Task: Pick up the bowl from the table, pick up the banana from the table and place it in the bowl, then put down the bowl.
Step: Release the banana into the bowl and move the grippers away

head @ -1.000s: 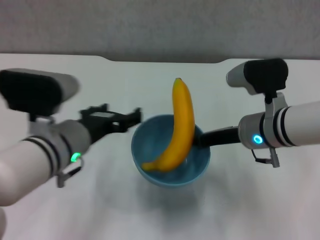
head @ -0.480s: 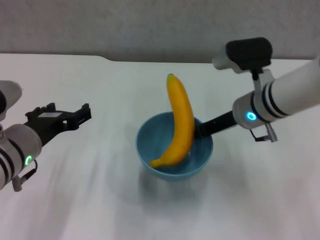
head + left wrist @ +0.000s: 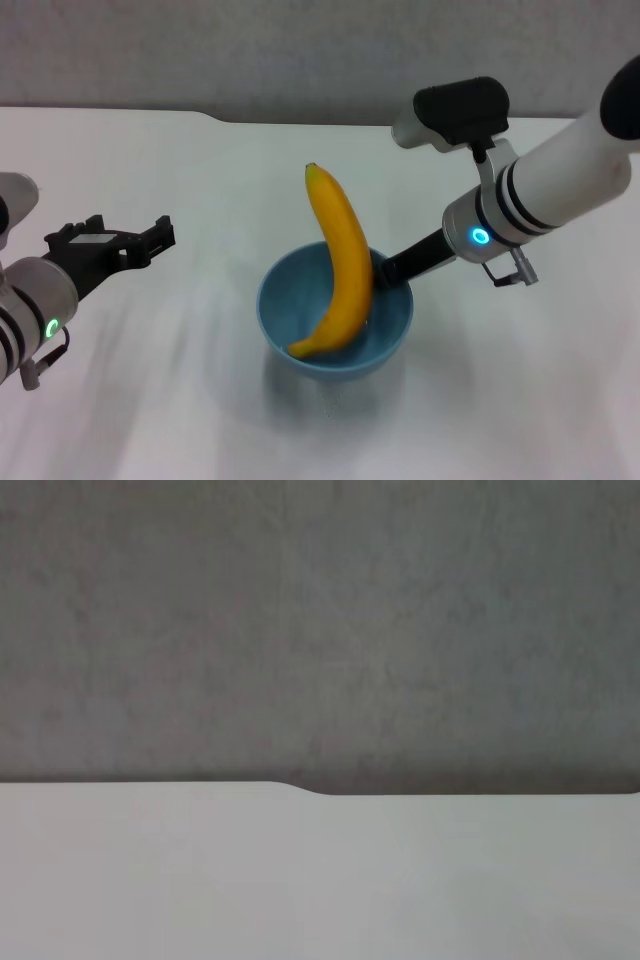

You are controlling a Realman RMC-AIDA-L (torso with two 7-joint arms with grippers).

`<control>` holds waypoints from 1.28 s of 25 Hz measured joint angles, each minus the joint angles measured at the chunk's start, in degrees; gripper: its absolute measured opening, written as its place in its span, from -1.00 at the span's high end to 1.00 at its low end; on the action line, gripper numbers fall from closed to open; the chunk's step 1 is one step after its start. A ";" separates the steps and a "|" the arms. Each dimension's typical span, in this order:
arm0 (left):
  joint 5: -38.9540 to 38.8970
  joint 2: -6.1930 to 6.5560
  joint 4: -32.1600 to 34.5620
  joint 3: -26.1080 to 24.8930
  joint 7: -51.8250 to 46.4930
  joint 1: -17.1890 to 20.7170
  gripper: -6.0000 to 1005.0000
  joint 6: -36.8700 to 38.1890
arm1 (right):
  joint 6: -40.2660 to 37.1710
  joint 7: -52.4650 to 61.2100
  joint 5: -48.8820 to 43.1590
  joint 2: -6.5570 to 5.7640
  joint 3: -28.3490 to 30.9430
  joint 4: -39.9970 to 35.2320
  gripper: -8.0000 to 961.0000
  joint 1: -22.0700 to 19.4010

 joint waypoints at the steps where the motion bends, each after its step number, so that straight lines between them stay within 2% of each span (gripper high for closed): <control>1: -0.01 -0.03 0.07 -0.01 0.00 0.08 -0.75 -0.30 | -0.07 0.00 0.21 0.03 -0.22 -0.04 0.85 -0.32; 14: -0.52 -0.23 2.21 -0.06 -0.27 0.06 -0.75 -1.57 | -3.67 -0.23 0.34 0.06 -2.35 0.45 0.84 -5.56; 32: -0.52 -0.23 3.02 -0.24 -0.44 0.41 -0.75 -2.38 | -4.34 -0.37 1.80 0.08 -3.45 0.50 0.84 -6.25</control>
